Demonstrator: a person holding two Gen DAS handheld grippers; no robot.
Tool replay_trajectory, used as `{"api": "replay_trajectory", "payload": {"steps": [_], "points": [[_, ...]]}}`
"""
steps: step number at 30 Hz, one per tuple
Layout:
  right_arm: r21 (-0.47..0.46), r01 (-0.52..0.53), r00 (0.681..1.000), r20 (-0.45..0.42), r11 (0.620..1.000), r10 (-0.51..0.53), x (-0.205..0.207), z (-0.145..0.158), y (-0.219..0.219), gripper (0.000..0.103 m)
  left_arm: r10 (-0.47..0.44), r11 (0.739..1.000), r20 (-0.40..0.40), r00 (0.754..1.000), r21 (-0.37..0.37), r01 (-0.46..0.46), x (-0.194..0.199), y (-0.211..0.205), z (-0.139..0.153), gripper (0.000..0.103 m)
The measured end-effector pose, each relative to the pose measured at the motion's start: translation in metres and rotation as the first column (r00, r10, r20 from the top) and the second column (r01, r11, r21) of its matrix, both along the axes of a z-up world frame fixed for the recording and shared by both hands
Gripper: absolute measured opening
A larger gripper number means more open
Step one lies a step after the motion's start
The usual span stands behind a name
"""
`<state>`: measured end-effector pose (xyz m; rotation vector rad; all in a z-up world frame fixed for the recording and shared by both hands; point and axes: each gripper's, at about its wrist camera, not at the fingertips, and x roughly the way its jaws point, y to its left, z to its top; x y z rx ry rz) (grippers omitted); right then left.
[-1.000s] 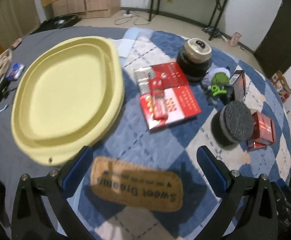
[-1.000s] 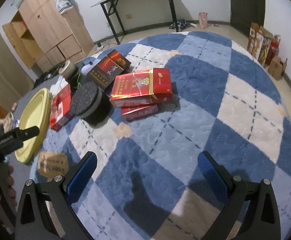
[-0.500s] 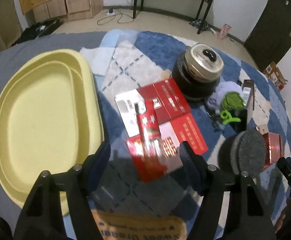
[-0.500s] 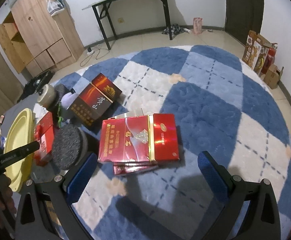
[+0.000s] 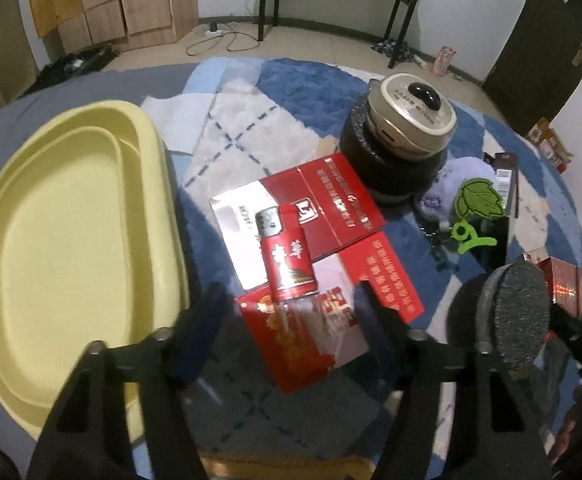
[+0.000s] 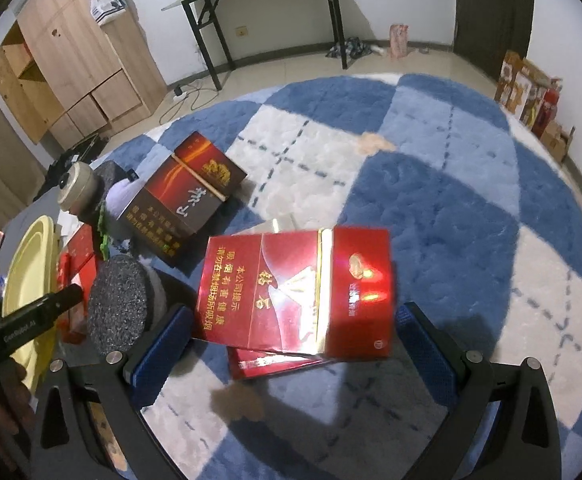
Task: Organize rigid objects
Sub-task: 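Grasp the red lighter with the left tool while the right tool grasps the large red cigarette pack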
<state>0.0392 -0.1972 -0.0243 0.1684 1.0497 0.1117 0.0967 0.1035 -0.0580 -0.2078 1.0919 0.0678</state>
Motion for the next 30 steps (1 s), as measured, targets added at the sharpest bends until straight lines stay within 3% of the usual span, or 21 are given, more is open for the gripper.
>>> {"api": "replay_trajectory", "payload": {"steps": [8, 11, 12, 23, 30], "points": [[-0.020, 0.002, 1.000, 0.001, 1.000, -0.002, -0.003, -0.009, 0.003, 0.103, 0.048, 0.997, 0.013, 0.999, -0.068, -0.047, -0.005, 0.019, -0.002, 0.032], [-0.022, -0.012, 0.999, 0.033, 1.000, 0.012, -0.004, -0.007, 0.003, 0.101, 0.048, 0.994, 0.010, 0.999, -0.099, -0.047, -0.004, 0.024, -0.002, 0.032], [-0.021, -0.019, 0.999, 0.043, 1.000, 0.019, -0.004, -0.007, 0.003, 0.095, 0.051, 0.993, 0.010, 0.999, -0.104, -0.050, -0.004, 0.024, -0.002, 0.031], [-0.020, -0.043, 0.988, 0.147, 0.999, 0.045, -0.026, 0.013, -0.012, 0.094, 0.074, 0.988, 0.025, 0.997, -0.141, -0.070, -0.008, 0.030, 0.003, 0.030], [0.003, -0.031, 0.988, 0.151, 1.000, 0.030, -0.039, 0.024, -0.025, 0.094, 0.048, 0.988, 0.040, 0.998, -0.149, -0.041, -0.018, 0.026, 0.012, 0.030]]}}
